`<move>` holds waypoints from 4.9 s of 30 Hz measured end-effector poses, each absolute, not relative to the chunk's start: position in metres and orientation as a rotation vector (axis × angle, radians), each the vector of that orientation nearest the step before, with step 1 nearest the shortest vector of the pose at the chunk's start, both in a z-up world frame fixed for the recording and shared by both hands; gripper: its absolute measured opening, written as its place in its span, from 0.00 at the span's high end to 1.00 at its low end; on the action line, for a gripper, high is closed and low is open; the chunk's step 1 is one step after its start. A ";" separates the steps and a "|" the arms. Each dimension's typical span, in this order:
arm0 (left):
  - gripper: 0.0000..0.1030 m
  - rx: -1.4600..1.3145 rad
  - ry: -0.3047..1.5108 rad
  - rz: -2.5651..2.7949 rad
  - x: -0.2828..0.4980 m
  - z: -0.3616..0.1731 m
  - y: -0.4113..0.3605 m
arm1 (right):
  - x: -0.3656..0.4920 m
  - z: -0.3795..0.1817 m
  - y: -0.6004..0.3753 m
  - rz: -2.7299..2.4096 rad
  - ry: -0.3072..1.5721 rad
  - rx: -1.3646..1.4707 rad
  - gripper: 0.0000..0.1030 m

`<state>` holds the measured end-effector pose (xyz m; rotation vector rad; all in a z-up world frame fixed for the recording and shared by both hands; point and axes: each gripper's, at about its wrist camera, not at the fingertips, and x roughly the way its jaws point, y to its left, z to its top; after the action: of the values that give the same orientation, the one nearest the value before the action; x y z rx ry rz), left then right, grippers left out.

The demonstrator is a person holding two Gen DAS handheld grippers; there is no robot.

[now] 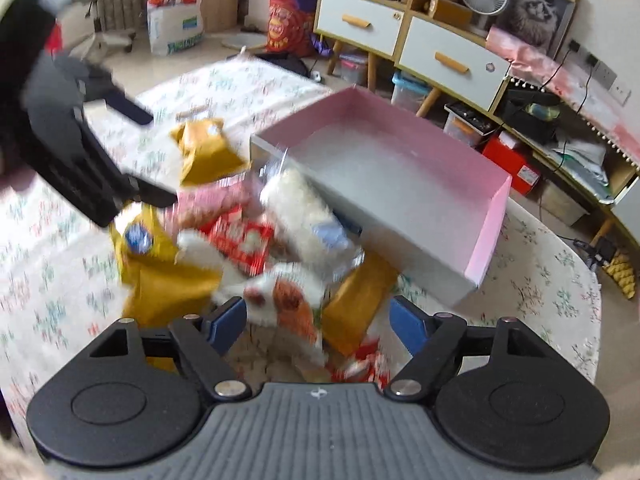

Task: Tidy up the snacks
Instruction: 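Grasp the clear white rice-bar packet with right tool while left tool grasps yellow biscuit packet, then carry both packets into the pink box and open both tools, then raise both tools up and away from the pink box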

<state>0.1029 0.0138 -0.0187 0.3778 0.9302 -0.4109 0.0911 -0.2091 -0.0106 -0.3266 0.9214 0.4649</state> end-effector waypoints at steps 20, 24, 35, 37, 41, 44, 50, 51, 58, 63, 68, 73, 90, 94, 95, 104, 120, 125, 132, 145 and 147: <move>0.08 0.267 0.950 -0.316 0.147 -0.046 0.025 | 0.144 -0.044 -0.176 0.420 1.004 -0.368 0.42; 0.06 0.236 0.940 -0.296 0.151 -0.050 0.027 | 0.146 -0.049 -0.173 0.405 1.002 -0.378 0.39; 0.07 0.061 0.994 -0.214 0.167 -0.044 0.044 | 0.147 -0.059 -0.168 0.375 1.009 -0.397 0.60; 0.07 0.010 0.998 -0.194 0.171 -0.043 0.049 | 0.148 -0.057 -0.171 0.380 1.007 -0.382 0.64; 0.07 -0.082 1.039 -0.135 0.181 -0.055 0.055 | 0.148 -0.053 -0.170 0.393 1.002 -0.379 0.65; 0.08 -0.150 1.050 -0.130 0.185 -0.060 0.056 | 0.147 -0.050 -0.166 0.391 0.977 -0.382 0.53; 0.42 -0.184 1.030 -0.095 0.183 -0.063 0.056 | 0.151 -0.052 -0.165 0.397 0.975 -0.344 0.65; 0.47 -0.189 1.028 -0.088 0.184 -0.062 0.058 | 0.151 -0.053 -0.166 0.397 0.976 -0.339 0.68; 0.61 -0.254 1.045 -0.063 0.185 -0.059 0.074 | 0.147 -0.050 -0.168 0.397 0.953 -0.361 0.78; 0.28 -0.188 1.001 -0.032 0.187 -0.046 0.069 | 0.147 -0.045 -0.167 0.405 0.951 -0.369 0.81; 0.28 -0.143 0.980 0.022 0.200 -0.051 0.065 | 0.147 -0.044 -0.169 0.409 0.950 -0.362 0.82; 0.47 -0.081 0.962 0.078 0.200 -0.067 0.066 | 0.146 -0.043 -0.170 0.413 0.948 -0.360 0.82; 0.68 -0.062 0.775 -0.005 0.174 -0.005 0.054 | 0.141 -0.022 -0.176 0.400 0.902 -0.335 0.84; 0.68 -0.053 0.749 -0.087 0.174 0.008 0.032 | 0.142 -0.013 -0.181 0.390 0.877 -0.302 0.84; 0.68 -0.050 0.747 -0.108 0.175 0.009 0.027 | 0.143 -0.010 -0.182 0.383 0.870 -0.298 0.84; 0.67 -0.004 0.757 -0.206 0.189 0.001 -0.020 | 0.155 -0.005 -0.204 0.250 0.837 -0.228 0.96; 0.67 0.035 0.794 -0.216 0.206 -0.025 -0.042 | 0.168 -0.017 -0.235 0.137 0.864 -0.080 0.93; 0.52 0.074 0.814 -0.248 0.207 -0.029 -0.048 | 0.169 -0.019 -0.239 0.117 0.872 -0.062 0.84; 0.24 0.125 0.786 -0.257 0.195 -0.023 -0.052 | 0.168 -0.023 -0.236 0.104 0.880 -0.084 0.68; 0.11 0.124 0.814 -0.265 0.167 -0.010 -0.034 | 0.162 -0.021 -0.237 0.102 0.883 -0.108 0.34; 0.10 0.120 0.822 -0.268 0.161 -0.008 -0.030 | 0.156 -0.021 -0.237 0.119 0.884 -0.123 0.30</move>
<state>0.1608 -0.0301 -0.0085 0.1204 0.8221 -0.2681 0.1560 -0.2366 -0.0207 -0.1231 0.8841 0.1187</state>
